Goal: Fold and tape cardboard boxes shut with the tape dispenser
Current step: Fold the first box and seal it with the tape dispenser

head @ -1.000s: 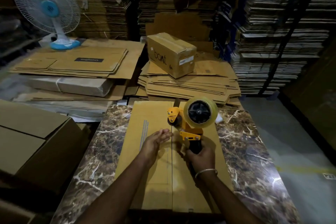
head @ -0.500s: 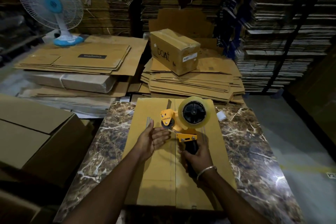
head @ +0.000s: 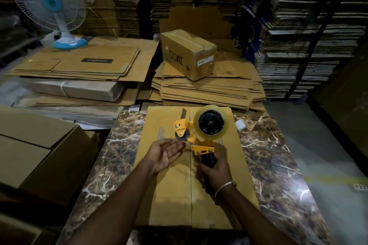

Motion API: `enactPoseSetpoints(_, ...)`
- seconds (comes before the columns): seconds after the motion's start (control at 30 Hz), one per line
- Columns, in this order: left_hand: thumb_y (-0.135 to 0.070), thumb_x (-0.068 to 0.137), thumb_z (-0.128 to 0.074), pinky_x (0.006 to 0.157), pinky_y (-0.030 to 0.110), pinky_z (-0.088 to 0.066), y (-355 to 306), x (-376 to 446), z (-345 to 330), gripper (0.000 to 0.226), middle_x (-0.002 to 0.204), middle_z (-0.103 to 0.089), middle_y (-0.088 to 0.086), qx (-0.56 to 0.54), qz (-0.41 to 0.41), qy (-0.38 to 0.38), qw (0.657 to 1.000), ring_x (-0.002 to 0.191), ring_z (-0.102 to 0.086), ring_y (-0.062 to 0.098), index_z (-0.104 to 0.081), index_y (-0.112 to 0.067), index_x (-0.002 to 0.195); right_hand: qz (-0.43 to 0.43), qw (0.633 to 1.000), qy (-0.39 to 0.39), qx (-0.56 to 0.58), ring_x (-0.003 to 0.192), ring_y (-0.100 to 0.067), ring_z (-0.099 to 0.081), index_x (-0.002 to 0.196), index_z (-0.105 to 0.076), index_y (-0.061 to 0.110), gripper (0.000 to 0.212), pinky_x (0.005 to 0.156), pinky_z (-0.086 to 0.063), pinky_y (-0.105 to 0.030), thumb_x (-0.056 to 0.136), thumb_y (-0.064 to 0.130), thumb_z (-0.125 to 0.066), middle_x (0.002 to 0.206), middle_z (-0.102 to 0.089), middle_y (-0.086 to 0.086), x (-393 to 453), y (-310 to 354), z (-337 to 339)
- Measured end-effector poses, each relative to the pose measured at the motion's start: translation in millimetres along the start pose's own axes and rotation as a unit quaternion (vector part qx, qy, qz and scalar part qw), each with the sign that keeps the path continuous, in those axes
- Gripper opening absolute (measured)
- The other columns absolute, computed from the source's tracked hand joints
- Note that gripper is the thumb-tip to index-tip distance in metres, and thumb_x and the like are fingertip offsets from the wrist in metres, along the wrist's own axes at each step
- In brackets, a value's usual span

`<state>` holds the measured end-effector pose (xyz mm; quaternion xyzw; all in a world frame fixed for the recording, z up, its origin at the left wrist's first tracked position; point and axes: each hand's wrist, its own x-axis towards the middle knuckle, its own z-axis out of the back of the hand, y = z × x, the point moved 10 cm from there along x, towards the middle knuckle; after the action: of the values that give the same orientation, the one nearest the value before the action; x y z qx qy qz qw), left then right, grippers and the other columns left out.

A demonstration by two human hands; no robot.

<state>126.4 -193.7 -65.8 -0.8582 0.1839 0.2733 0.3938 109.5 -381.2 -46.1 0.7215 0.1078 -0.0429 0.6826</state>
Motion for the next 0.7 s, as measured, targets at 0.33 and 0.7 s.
enactPoseSetpoints(0.33, -0.009, 0.1, -0.053, 0.071, 0.028, -0.06, 2.8, 9.3, -1.6, 0.011, 0.072, -0.075, 0.006, -0.008, 0.006, -0.015, 1.0, 0.065, -0.073, 0.01, -0.063, -0.008, 0.098, -0.016, 0.998, 0.023, 0.055, 0.043, -0.023, -0.047, 0.103, -0.066, 0.008, 0.021, 0.043, -0.039, -0.031, 0.086, -0.003, -0.072, 0.066, -0.058, -0.017, 1.7, 1.0, -2.5)
enactPoseSetpoints(0.7, 0.009, 0.097, -0.046, 0.057, 0.028, -0.061, -4.0, 2.5, -4.6, 0.022, 0.08, -0.076, 0.007, 0.027, -0.018, 0.019, 0.999, 0.067, -0.074, 0.012, -0.061, -0.006, 0.104, -0.02, 0.997, 0.018, 0.072, 0.044, -0.023, -0.046, 0.099, -0.068, 0.013, 0.021, 0.045, -0.04, -0.031, 0.084, -0.001, -0.074, 0.067, -0.057, -0.017, 3.3, -1.5, -1.7)
